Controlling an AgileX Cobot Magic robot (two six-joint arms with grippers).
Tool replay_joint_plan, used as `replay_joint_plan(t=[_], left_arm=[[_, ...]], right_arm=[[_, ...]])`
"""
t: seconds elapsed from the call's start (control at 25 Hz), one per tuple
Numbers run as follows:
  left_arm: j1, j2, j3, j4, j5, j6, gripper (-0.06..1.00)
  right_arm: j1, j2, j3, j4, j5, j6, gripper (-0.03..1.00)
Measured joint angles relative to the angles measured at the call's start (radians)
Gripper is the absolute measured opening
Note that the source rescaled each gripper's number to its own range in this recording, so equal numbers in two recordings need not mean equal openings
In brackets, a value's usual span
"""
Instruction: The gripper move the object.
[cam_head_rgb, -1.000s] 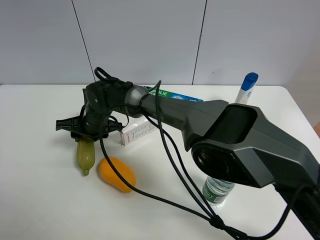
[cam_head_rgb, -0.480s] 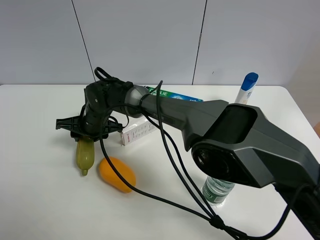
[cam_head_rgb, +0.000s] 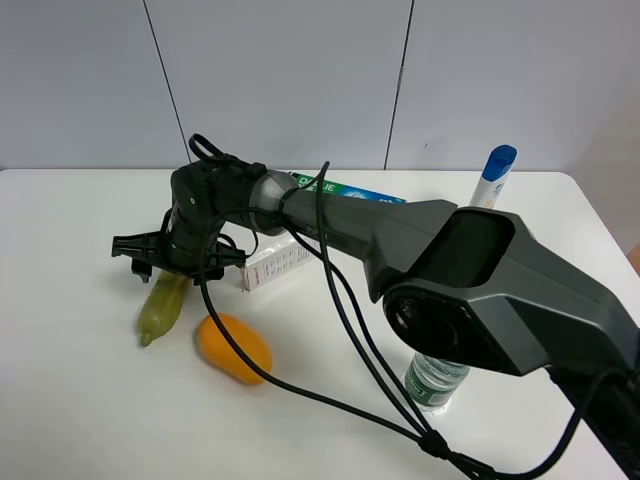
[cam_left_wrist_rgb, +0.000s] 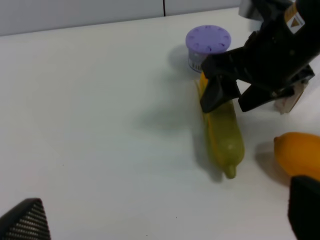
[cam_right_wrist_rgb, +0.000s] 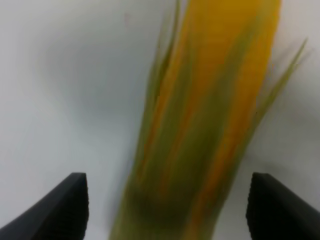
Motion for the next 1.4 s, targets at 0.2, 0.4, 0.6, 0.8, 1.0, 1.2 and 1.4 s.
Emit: replay_joint_plan(t=[0.2, 0.4, 0.6, 0.8, 1.0, 1.2, 1.4], left_arm=[[0.0, 0.0, 0.0, 0.0, 0.0, 0.0, 1.0], [0.0, 0.0, 0.0, 0.0, 0.0, 0.0, 1.0], [0.0, 0.0, 0.0, 0.0, 0.0, 0.0, 1.0], [0.0, 0.0, 0.0, 0.0, 0.0, 0.0, 1.0], [0.0, 0.0, 0.0, 0.0, 0.0, 0.0, 1.0], [0.0, 0.0, 0.0, 0.0, 0.0, 0.0, 1.0], [0.0, 0.0, 0.0, 0.0, 0.0, 0.0, 1.0]], right_arm=[[0.0, -0.001, 0.0, 0.001, 0.0, -0.003, 0.35], [0.0, -0.059, 0.0, 0.004, 0.021, -0.137, 0.35], [-0.001, -0.2, 0.0, 0.005, 0.116, -0.409, 0.35], [-0.003, -0.327, -0.001, 0.001, 0.303, -0.656, 0.35], [-0.007, -0.423, -0.002, -0.092, 0.424, -0.781, 0.35], [-0.058, -0.478, -0.002, -0.124, 0.436, -0.813, 0.35], [-0.191, -0.506, -0.002, -0.127, 0.438, -0.819, 0.35]])
